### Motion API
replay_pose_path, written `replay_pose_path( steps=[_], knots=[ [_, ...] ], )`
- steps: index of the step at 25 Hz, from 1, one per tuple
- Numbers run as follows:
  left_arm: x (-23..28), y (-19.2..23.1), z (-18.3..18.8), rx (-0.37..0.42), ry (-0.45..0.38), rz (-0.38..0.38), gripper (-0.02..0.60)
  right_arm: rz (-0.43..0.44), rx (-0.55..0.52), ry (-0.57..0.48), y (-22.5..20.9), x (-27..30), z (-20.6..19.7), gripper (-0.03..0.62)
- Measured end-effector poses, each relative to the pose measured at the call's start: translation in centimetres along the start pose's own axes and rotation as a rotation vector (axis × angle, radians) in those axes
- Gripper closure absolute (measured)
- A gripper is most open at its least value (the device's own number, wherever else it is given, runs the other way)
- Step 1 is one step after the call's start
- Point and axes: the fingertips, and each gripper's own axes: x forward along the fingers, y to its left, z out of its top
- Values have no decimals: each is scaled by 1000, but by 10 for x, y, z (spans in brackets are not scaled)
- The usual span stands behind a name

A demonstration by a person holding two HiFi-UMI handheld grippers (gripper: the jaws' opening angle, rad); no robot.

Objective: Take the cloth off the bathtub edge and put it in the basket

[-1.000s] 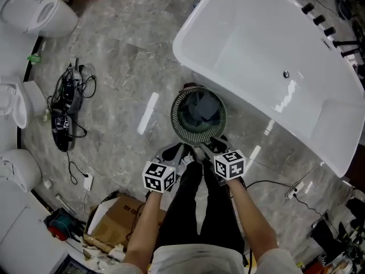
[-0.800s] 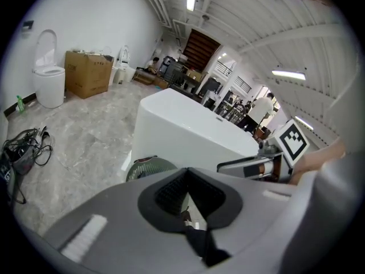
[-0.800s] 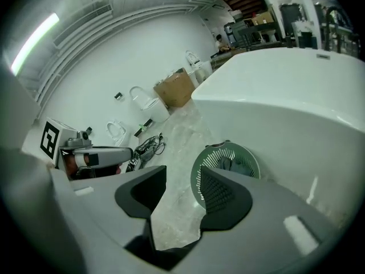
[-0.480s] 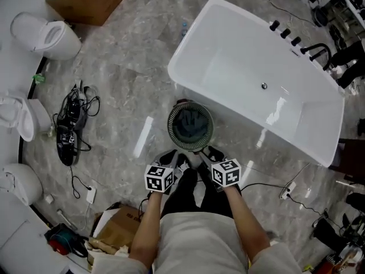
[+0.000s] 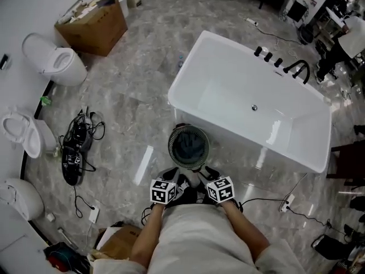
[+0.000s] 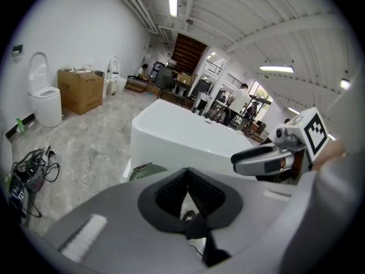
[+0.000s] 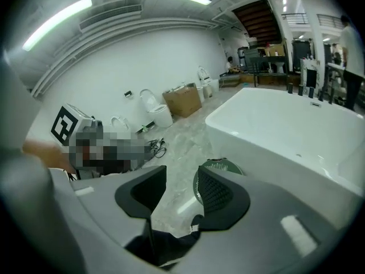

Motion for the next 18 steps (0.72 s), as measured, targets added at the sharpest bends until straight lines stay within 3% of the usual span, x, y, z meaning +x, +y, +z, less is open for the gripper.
replay_pose_path(
  steps=[4, 8, 18],
  knots=[
    [5, -2, -18, -81, 21, 3, 523, 6, -38, 46, -8, 1, -3, 428],
    [5, 14, -13, -164, -1, 46, 523, -9, -18, 38, -21, 6, 3, 435],
    [13, 2, -6, -87, 30, 13, 523, 1, -11, 35, -23, 6, 10, 591]
  ],
)
